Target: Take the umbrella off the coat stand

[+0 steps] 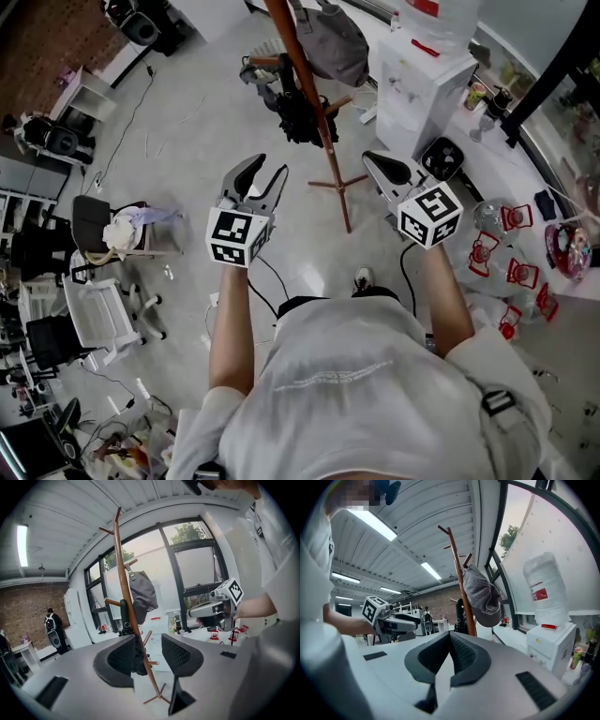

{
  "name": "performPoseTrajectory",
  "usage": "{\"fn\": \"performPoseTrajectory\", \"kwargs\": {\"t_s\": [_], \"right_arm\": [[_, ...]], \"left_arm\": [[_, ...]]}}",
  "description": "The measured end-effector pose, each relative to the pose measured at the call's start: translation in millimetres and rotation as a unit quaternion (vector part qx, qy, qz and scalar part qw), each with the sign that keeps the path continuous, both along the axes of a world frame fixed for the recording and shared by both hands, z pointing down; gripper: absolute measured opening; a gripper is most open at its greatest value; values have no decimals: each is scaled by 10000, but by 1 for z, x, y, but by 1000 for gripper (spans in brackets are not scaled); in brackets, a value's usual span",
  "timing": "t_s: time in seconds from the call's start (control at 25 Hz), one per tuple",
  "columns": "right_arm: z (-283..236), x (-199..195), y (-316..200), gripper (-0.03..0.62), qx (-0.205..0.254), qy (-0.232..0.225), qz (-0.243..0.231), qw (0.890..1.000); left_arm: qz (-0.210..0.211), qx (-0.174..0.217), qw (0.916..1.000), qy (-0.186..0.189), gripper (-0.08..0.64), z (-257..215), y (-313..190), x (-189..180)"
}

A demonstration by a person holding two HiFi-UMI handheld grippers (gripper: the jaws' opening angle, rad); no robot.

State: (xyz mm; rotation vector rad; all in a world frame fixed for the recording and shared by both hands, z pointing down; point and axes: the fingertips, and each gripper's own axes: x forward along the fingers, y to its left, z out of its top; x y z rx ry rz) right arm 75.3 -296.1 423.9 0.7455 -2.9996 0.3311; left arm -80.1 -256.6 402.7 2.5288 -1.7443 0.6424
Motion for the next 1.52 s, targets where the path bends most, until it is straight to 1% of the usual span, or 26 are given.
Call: {"fn": "performPoseTrajectory", "kwargs": {"t_s": [0.12,0.24,0.28,0.36,0.44,0.52,0.6,0.68,0.76,0.88,0.96,1.12,1.28,1.36,1.52], "right_arm": [[8,0,-17,24,-156,-74,78,9998],[14,-3,-32,25,-326,-63,171,9993],[17,-4,-36,23,-348,-12,210,9992],[23,-7,-46,24,-367,142,327,9987],[29,-12,-55,24,-387,271,483,9977],[32,-17,-64,25,-394,373,683,9962],[35,-22,-74,25,-382,471,936,9938],[36,-29,-85,25,-388,530,1205,9905],[35,-38,-91,25,-433,543,1423,9874],[33,-53,-99,25,-446,655,1654,9830],[33,-62,-103,24,-435,765,1791,9799],[37,-66,-108,25,-475,952,2123,9714],[40,-67,-109,25,-506,1060,2449,9624],[43,-67,-107,25,-529,1120,2622,9570],[48,-64,-101,25,-631,1187,2953,9459]], "left_arm": [[49,-249,9997,23,203,14,-19,-3],[130,-464,9988,73,232,26,-37,-7],[177,-533,9984,88,246,31,-43,-8],[296,-648,9974,134,303,41,-56,-12],[429,-699,9964,195,321,49,-73,-19],[610,-746,9947,358,330,54,-90,-25],[865,-853,9912,522,344,62,-106,-28],[1124,-998,9870,571,379,73,-121,-31],[1384,-1118,9823,585,391,84,-135,-34],[1814,-1261,9731,658,404,98,-150,-36],[2124,-1391,9647,704,416,108,-157,-36],[2757,-1552,9443,905,423,121,-168,-26],[3415,-1526,9213,1063,426,123,-174,-14],[3630,-1453,9137,1104,425,123,-177,-8],[3902,-1495,8996,1272,423,125,-177,-2]]}}
